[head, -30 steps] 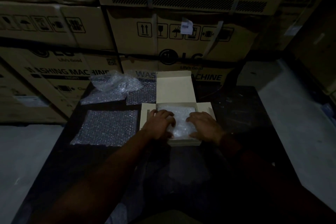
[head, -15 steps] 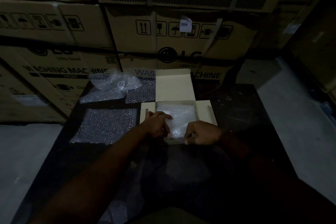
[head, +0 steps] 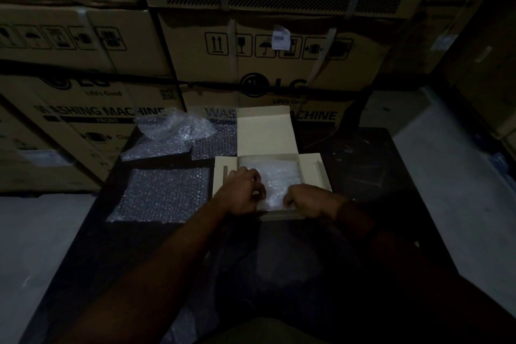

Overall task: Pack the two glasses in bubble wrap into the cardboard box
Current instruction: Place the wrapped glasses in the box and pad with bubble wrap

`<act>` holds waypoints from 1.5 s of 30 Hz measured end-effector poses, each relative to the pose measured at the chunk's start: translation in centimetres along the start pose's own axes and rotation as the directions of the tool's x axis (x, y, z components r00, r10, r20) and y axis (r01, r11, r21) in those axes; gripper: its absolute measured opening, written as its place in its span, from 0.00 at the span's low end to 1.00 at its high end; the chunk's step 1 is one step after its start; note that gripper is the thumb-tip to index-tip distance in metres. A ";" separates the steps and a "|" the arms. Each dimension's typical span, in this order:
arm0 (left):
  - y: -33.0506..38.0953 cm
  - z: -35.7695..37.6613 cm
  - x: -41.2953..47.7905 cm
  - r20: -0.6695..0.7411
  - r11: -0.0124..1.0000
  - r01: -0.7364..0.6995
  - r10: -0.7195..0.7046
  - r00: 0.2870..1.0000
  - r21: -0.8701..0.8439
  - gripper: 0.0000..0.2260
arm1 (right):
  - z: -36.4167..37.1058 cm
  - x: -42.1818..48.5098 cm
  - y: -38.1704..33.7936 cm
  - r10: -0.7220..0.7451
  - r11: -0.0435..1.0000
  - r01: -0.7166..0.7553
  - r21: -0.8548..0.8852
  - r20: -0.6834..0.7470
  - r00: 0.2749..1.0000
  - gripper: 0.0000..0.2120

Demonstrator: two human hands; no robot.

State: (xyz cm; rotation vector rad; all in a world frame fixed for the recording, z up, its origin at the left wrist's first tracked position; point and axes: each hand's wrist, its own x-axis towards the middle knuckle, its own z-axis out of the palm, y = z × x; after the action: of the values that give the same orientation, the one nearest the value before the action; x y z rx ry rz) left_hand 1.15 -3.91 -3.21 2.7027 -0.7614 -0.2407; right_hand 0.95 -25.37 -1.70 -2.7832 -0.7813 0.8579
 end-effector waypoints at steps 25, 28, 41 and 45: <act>1.1 -0.7 -1.0 0.342 0.991 0.026 -0.069 0.937 0.128 0.24 | 0.2 -0.6 -1.8 0.054 0.987 -0.050 -0.153 0.024 0.998 0.13; 0.9 -0.3 -1.4 0.298 0.987 -0.007 -0.042 0.954 0.163 0.25 | 0.2 -1.1 -1.4 0.074 0.994 -0.074 -0.087 0.006 0.997 0.14; 1.3 0.2 -2.3 0.236 0.964 0.069 -0.132 0.963 0.256 0.31 | 0.0 -2.2 -0.8 0.173 0.978 -0.172 -0.118 -0.006 0.985 0.19; 1.9 0.1 -2.8 0.233 0.937 0.078 -0.164 0.958 0.340 0.40 | 0.1 -2.5 -1.0 0.125 0.958 -0.131 -0.254 -0.041 0.991 0.14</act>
State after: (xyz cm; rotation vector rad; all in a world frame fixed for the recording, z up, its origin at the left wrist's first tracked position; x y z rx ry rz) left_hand -2.13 -4.00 -2.43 3.0810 -0.7615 -0.5516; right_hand -1.34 -25.79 -0.29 -3.0956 -0.7651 0.7915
